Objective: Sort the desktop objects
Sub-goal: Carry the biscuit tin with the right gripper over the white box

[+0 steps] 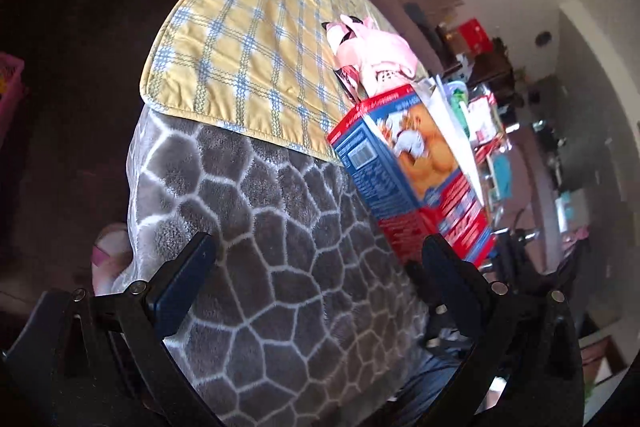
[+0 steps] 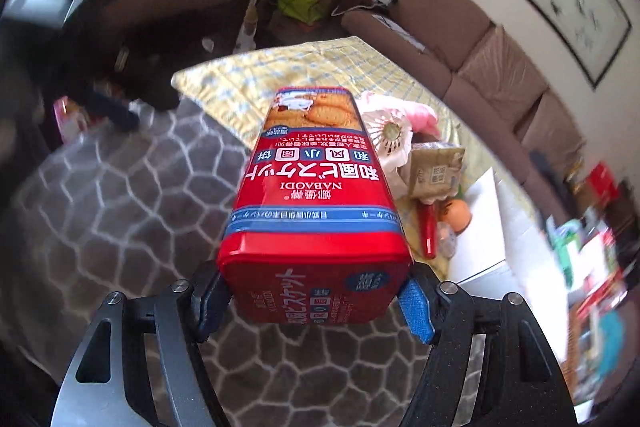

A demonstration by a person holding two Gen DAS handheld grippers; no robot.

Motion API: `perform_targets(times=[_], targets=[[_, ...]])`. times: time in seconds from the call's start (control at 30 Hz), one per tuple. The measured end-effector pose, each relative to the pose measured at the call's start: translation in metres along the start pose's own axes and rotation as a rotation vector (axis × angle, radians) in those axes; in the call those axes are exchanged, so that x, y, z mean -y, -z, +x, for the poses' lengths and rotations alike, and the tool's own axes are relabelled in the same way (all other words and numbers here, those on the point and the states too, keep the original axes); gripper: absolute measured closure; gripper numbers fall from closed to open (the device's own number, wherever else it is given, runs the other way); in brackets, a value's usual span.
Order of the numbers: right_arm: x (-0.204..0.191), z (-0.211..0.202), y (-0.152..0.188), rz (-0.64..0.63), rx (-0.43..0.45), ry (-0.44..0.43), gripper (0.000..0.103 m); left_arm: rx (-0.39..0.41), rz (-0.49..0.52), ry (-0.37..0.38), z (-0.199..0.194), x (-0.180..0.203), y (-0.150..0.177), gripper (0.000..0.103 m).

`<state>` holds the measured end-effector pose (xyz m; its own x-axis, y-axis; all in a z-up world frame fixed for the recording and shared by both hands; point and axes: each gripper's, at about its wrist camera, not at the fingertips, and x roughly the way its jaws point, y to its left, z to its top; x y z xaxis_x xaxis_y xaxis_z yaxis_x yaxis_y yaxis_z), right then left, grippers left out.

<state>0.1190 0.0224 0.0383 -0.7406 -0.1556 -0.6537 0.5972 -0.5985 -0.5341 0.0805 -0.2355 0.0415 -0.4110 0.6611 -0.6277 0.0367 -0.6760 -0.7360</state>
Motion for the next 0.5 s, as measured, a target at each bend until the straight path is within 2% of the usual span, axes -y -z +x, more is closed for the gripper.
perform_targets(times=[0.07, 0.13, 0.17, 0.3, 0.4, 0.5], targets=[[-0.014, 0.001, 0.007, -0.08, 0.009, 0.04, 0.03, -0.012, 0.0, -0.006, 0.001, 0.003, 0.0, 0.0], [-0.021, -0.002, 0.013, -0.106, 0.017, 0.003, 0.027, -0.027, 0.006, -0.001, 0.001, 0.008, 0.006, 0.0], [-0.022, -0.008, 0.017, -0.081, 0.032, -0.051, 0.026, -0.034, 0.002, 0.001, 0.004, 0.009, 0.007, 0.0], [-0.007, -0.032, 0.031, 0.08, 0.1, -0.217, 0.021, -0.049, -0.001, 0.004, 0.008, 0.019, 0.015, 0.0], [0.019, -0.048, 0.041, 0.266, 0.15, -0.358, 0.021, -0.04, -0.002, 0.005, 0.007, 0.026, 0.017, 0.0], [0.037, -0.054, 0.045, 0.408, 0.188, -0.431, 0.022, -0.036, -0.004, 0.0, 0.007, 0.031, 0.018, 0.0]])
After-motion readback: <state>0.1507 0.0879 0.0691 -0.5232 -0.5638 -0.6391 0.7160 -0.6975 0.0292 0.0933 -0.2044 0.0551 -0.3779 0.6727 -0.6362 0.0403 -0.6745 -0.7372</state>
